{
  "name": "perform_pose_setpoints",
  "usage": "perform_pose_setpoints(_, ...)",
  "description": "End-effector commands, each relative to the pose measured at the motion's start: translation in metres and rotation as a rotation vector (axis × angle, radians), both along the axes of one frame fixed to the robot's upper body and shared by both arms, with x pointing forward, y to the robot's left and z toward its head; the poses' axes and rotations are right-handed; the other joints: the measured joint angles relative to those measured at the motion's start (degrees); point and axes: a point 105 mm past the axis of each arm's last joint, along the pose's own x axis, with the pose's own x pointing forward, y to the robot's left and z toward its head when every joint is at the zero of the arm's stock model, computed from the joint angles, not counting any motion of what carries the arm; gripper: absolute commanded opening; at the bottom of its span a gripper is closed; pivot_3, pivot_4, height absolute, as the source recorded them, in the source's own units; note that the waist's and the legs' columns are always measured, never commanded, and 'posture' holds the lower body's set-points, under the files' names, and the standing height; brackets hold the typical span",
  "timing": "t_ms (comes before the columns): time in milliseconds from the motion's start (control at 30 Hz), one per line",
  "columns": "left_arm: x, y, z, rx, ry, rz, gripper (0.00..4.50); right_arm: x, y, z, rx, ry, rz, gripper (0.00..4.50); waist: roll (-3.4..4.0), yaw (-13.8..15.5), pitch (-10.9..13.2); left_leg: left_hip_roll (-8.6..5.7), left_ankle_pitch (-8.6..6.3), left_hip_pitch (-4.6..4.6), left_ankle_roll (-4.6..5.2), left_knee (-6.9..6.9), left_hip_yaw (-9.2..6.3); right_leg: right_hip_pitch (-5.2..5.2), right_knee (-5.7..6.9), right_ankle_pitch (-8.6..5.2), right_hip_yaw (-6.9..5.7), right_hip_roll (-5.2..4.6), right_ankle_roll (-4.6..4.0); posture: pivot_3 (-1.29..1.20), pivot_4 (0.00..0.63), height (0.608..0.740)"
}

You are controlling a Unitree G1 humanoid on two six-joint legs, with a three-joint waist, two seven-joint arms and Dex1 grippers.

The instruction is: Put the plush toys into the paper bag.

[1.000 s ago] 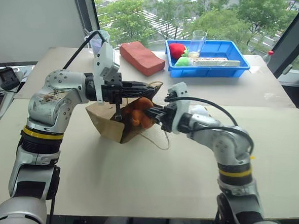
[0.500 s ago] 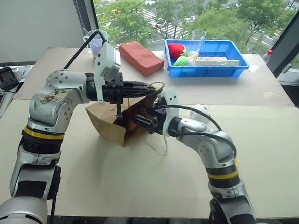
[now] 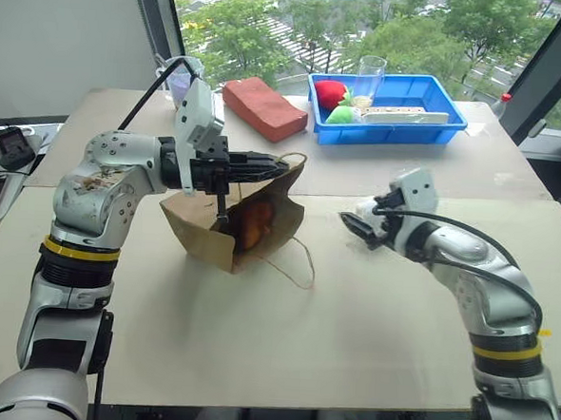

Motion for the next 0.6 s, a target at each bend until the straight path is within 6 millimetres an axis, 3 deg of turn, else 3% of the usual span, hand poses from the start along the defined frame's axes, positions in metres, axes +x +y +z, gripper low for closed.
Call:
perform_pose_setpoints(33,-0.002,0.001,0.012,-0.010,-0.058,-0.005,0.00,0.010,-0.007,-0.004,0.022,-0.005,-0.041,4.45,0.00,-0.07,0.00,0.01,0.00,0.01,0.00,0.00,0.01,0.00,0.00,0.00,0.02,0.00,0.00,0.00,0.150,0.740)
perform_pose_setpoints(267,-0.002,0.000,0.013,-0.005,-0.060,-0.009,0.00,0.027,-0.008,-0.025,0.018,0.011,-0.073,4.45,0.00,0.16,0.00,-0.03,0.00,-0.01,0.00,0.02,-0.02,0.01,-0.02,0.01,0.02,0.00,-0.01,0.00,0.150,0.740)
perform_pose_setpoints(300,-0.002,0.000,0.013,-0.004,-0.060,-0.009,0.00,0.028,-0.008,-0.025,0.026,0.003,-0.077,3.93,0.00,0.17,0.00,-0.02,0.00,-0.01,0.00,0.01,-0.03,0.01,-0.02,0.01,0.02,0.00,-0.01,0.00,0.150,0.740)
perform_pose_setpoints(600,-0.003,0.002,0.012,0.009,-0.055,-0.002,0.00,0.017,0.002,-0.011,0.052,-0.070,-0.001,0.92,0.00,0.15,0.00,-0.01,0.00,-0.01,0.00,0.00,-0.06,0.00,0.00,0.01,0.00,0.00,-0.01,0.00,0.150,0.740)
